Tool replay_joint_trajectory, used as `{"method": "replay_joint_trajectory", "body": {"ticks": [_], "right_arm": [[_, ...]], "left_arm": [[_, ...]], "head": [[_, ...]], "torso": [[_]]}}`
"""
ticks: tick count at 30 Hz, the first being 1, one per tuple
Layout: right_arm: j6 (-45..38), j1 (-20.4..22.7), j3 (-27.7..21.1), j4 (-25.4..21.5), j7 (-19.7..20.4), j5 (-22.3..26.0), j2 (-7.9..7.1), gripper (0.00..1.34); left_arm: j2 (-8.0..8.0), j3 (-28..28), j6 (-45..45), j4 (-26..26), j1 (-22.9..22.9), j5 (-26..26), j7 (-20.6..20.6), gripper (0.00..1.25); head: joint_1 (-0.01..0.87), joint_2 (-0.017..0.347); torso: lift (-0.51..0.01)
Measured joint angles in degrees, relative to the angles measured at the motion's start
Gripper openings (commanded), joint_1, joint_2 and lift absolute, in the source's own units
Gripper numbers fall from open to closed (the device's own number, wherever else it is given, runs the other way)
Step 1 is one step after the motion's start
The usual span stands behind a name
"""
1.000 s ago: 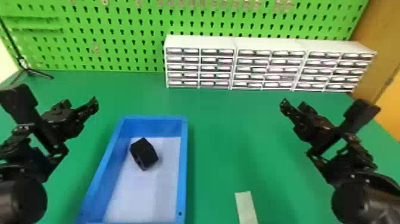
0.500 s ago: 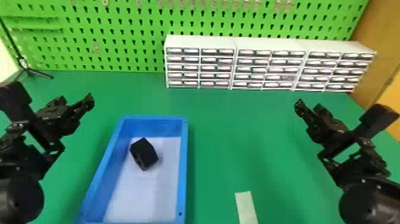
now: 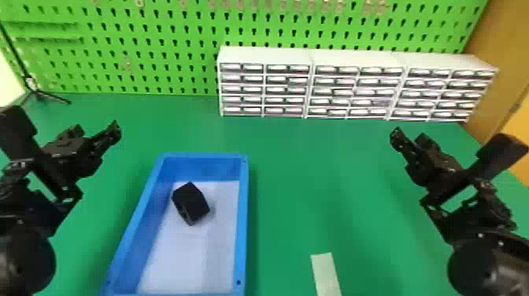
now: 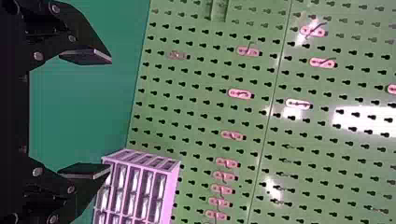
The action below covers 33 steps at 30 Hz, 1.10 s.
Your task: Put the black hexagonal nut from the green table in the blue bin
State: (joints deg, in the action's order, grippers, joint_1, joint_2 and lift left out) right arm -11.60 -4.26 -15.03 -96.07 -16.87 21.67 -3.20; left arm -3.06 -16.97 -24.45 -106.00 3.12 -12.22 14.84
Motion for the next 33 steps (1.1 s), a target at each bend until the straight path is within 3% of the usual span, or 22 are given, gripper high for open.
{"method": "replay_joint_trajectory", "body": {"ticks": [33], "right_arm": [[0.1, -0.1, 0.2, 0.0, 0.0, 0.4, -0.67, 0.81]], "left_arm": [[0.08, 4.3, 1.3, 0.1, 0.3, -0.2, -3.4, 0.82]], "head": [[0.692, 0.008]], "torso": [[-0.097]]}}
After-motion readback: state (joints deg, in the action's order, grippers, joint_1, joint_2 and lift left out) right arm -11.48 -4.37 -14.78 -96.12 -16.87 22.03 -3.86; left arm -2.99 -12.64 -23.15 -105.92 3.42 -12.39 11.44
